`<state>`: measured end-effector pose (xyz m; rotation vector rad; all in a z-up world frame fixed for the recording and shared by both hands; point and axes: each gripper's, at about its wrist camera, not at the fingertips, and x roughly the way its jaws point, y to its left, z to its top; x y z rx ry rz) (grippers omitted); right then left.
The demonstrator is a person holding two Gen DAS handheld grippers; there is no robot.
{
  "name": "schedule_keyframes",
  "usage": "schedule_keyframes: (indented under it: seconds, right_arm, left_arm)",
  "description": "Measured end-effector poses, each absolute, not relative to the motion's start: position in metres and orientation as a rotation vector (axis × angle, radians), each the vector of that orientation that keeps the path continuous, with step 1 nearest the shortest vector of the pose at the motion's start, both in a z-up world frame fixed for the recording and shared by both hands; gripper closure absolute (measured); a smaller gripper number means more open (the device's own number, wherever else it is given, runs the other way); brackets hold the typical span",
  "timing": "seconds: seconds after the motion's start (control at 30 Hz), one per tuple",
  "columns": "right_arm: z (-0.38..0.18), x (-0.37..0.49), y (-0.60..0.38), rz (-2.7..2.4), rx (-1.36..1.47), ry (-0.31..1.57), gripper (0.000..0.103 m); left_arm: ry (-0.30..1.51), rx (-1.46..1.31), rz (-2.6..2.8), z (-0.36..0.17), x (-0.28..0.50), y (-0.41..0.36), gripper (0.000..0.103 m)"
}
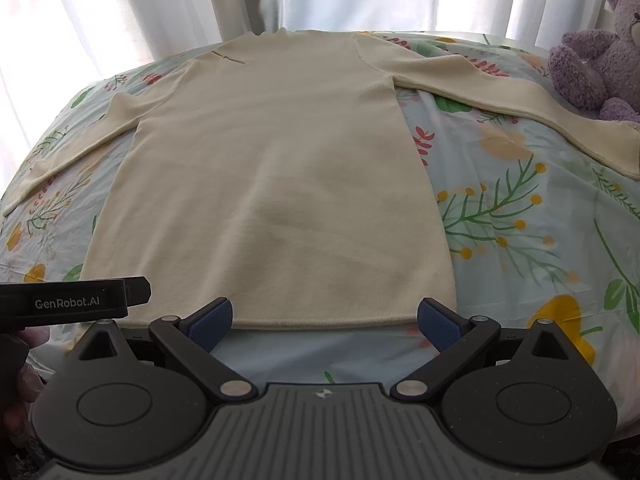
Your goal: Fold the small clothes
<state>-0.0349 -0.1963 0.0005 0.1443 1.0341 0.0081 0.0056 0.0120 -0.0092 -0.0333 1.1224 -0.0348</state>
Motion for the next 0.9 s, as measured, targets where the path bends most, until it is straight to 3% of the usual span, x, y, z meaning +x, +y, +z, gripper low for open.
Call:
schedule_keyframes:
  seconds: [0.9]
  right_arm:
    - [-0.0022,-0.0340,-0.2006,0.056,0.204,1.015,0.004]
  left_arm:
    - [1.157,-0.038,-0.049,-0.0131,0.0112,0.0124,0.000]
